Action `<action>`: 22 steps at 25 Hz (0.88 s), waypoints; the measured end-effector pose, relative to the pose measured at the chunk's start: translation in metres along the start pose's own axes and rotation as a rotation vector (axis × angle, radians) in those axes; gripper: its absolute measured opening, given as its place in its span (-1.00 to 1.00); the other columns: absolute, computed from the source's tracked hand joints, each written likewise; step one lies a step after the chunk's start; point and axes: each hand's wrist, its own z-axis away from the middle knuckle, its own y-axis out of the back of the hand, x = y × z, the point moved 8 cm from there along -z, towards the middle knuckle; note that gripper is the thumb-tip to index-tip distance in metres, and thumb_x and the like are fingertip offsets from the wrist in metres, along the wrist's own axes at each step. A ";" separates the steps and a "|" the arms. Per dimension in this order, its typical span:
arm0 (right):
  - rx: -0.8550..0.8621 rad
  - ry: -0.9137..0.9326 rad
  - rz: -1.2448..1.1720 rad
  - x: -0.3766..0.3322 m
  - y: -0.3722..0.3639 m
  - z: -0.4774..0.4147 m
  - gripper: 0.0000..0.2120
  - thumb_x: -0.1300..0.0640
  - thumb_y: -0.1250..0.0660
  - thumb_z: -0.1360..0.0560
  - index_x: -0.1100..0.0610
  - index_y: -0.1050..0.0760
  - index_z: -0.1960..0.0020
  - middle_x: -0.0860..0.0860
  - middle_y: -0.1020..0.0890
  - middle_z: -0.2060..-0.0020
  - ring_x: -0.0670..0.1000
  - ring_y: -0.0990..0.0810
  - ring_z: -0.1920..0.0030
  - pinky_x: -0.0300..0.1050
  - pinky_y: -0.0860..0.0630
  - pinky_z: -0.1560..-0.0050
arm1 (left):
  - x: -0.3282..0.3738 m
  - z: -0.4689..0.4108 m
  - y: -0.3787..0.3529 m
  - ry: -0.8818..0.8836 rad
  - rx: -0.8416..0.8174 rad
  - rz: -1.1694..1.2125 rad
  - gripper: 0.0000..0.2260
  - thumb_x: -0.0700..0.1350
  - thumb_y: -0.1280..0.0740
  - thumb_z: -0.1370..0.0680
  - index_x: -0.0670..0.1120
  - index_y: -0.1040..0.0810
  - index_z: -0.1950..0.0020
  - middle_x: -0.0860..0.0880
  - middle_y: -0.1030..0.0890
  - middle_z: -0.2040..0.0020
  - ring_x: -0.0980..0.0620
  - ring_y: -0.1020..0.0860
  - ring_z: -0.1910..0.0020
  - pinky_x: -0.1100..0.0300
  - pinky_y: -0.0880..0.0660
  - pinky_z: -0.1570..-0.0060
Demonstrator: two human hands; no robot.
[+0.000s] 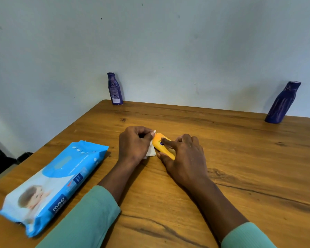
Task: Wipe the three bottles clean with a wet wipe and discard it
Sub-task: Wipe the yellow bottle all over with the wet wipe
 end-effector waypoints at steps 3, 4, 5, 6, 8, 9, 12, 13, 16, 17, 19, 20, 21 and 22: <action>0.026 -0.021 -0.052 0.005 0.001 -0.001 -0.47 -0.28 -0.37 -0.54 -0.24 -0.44 -0.48 -0.05 -0.46 -0.27 0.02 -0.37 -0.32 -0.01 -0.41 -0.26 | 0.016 0.017 -0.010 -0.137 -0.041 -0.077 -0.87 -0.09 -0.49 -0.58 0.01 -0.76 -0.11 0.09 -0.72 0.02 0.27 -0.59 0.14 0.45 -0.42 0.20; 0.033 -0.029 -0.064 0.006 0.001 -0.002 -0.48 -0.27 -0.39 -0.53 -0.24 -0.46 -0.46 -0.06 -0.46 -0.27 0.03 -0.37 -0.33 -0.01 -0.40 -0.27 | 0.018 0.021 -0.013 -0.163 -0.074 -0.082 -0.88 -0.10 -0.49 -0.58 0.03 -0.76 -0.09 0.12 -0.70 0.07 0.26 -0.60 0.13 0.42 -0.45 0.20; 0.035 -0.039 -0.076 0.008 0.001 -0.003 -0.47 -0.27 -0.41 -0.51 -0.22 -0.46 -0.45 -0.06 -0.47 -0.28 0.03 -0.37 -0.34 -0.01 -0.41 -0.28 | 0.016 0.017 -0.014 -0.145 -0.101 -0.052 -0.91 -0.09 -0.50 -0.57 0.04 -0.76 -0.06 0.14 -0.70 0.11 0.24 -0.63 0.14 0.37 -0.52 0.21; 0.036 -0.050 -0.088 0.009 0.000 -0.003 -0.45 -0.27 -0.42 -0.50 -0.20 -0.45 -0.45 -0.06 -0.47 -0.28 0.03 -0.37 -0.34 0.00 -0.42 -0.28 | 0.010 0.008 -0.014 -0.085 -0.119 0.005 -0.93 -0.08 -0.52 -0.56 0.04 -0.77 -0.01 0.13 -0.70 0.15 0.20 -0.66 0.15 0.28 -0.58 0.23; 0.037 -0.080 -0.112 0.012 -0.003 -0.004 -0.35 -0.29 -0.44 -0.47 -0.14 -0.39 -0.49 -0.07 -0.48 -0.29 0.02 -0.38 -0.33 0.00 -0.42 -0.28 | -0.003 -0.011 -0.011 0.052 -0.120 0.089 -0.98 -0.08 -0.55 -0.53 0.03 -0.76 0.06 0.08 -0.72 0.17 0.12 -0.70 0.13 0.13 -0.67 0.17; 0.039 -0.100 -0.124 0.014 -0.004 -0.005 -0.31 -0.30 -0.45 -0.46 -0.10 -0.37 -0.50 -0.06 -0.49 -0.30 0.01 -0.38 -0.32 0.00 -0.43 -0.28 | -0.004 -0.014 -0.012 0.073 -0.115 0.077 -0.98 -0.08 -0.55 -0.53 0.03 -0.75 0.07 0.07 -0.73 0.16 0.10 -0.70 0.13 0.10 -0.68 0.14; 0.045 -0.130 -0.143 0.019 -0.002 -0.005 -0.32 -0.31 -0.46 -0.44 -0.05 -0.44 -0.46 -0.04 -0.53 -0.27 0.03 -0.41 -0.31 0.00 -0.41 -0.29 | 0.008 0.001 -0.016 -0.023 -0.141 0.039 -0.98 -0.10 -0.54 -0.53 0.02 -0.75 0.07 0.10 -0.72 0.19 0.18 -0.69 0.18 0.19 -0.66 0.19; 0.031 -0.136 -0.145 0.019 -0.003 -0.005 -0.34 -0.30 -0.45 -0.44 -0.05 -0.44 -0.45 -0.04 -0.53 -0.28 0.04 -0.40 -0.31 -0.01 -0.41 -0.29 | 0.012 0.008 -0.021 -0.054 -0.178 0.027 -0.97 -0.10 -0.54 -0.53 0.03 -0.76 0.08 0.10 -0.72 0.23 0.20 -0.69 0.23 0.25 -0.63 0.23; 0.021 -0.127 -0.116 0.016 -0.001 -0.005 -0.35 -0.28 -0.42 -0.47 -0.08 -0.41 -0.48 -0.03 -0.50 -0.31 0.03 -0.38 -0.34 -0.01 -0.39 -0.32 | 0.018 0.005 -0.029 -0.051 -0.203 -0.019 -0.93 -0.10 -0.54 -0.52 0.03 -0.74 0.16 0.10 -0.70 0.31 0.21 -0.68 0.29 0.31 -0.58 0.33; 0.022 -0.126 -0.103 0.016 -0.001 -0.005 -0.34 -0.31 -0.41 -0.47 -0.09 -0.40 -0.49 -0.03 -0.49 -0.32 0.03 -0.38 -0.35 -0.01 -0.38 -0.33 | 0.018 -0.004 -0.029 -0.023 -0.174 -0.029 -0.91 -0.11 -0.54 -0.52 0.03 -0.73 0.18 0.10 -0.71 0.29 0.20 -0.68 0.27 0.29 -0.58 0.31; 0.001 -0.134 -0.095 0.013 -0.001 -0.004 -0.31 -0.35 -0.40 -0.47 -0.10 -0.39 -0.51 -0.04 -0.48 -0.34 0.02 -0.37 -0.37 -0.02 -0.38 -0.34 | 0.021 -0.017 -0.026 0.021 -0.142 -0.058 -0.92 -0.13 -0.53 -0.54 0.01 -0.73 0.15 0.09 -0.72 0.22 0.20 -0.66 0.22 0.28 -0.56 0.27; -0.005 -0.138 -0.091 0.012 -0.001 -0.004 -0.30 -0.36 -0.39 -0.47 -0.10 -0.38 -0.51 -0.04 -0.47 -0.35 0.02 -0.37 -0.36 -0.02 -0.38 -0.34 | 0.023 -0.018 -0.025 0.024 -0.134 -0.078 -0.94 -0.14 -0.53 -0.54 -0.01 -0.74 0.13 0.10 -0.72 0.21 0.20 -0.65 0.21 0.28 -0.56 0.26; -0.008 -0.142 -0.084 0.012 -0.001 -0.004 -0.31 -0.35 -0.39 -0.47 -0.10 -0.37 -0.51 -0.04 -0.48 -0.34 0.02 -0.37 -0.36 -0.01 -0.38 -0.33 | 0.024 -0.018 -0.027 0.011 -0.137 -0.095 -0.94 -0.13 -0.53 -0.54 -0.01 -0.74 0.13 0.11 -0.71 0.22 0.20 -0.66 0.20 0.26 -0.57 0.25; -0.006 -0.144 -0.076 0.012 0.000 -0.004 -0.32 -0.34 -0.39 -0.47 -0.10 -0.38 -0.50 -0.03 -0.48 -0.34 0.03 -0.38 -0.35 -0.01 -0.38 -0.33 | 0.026 -0.015 -0.029 -0.010 -0.153 -0.109 -0.94 -0.12 -0.53 -0.54 -0.01 -0.75 0.14 0.13 -0.70 0.25 0.19 -0.67 0.20 0.23 -0.60 0.23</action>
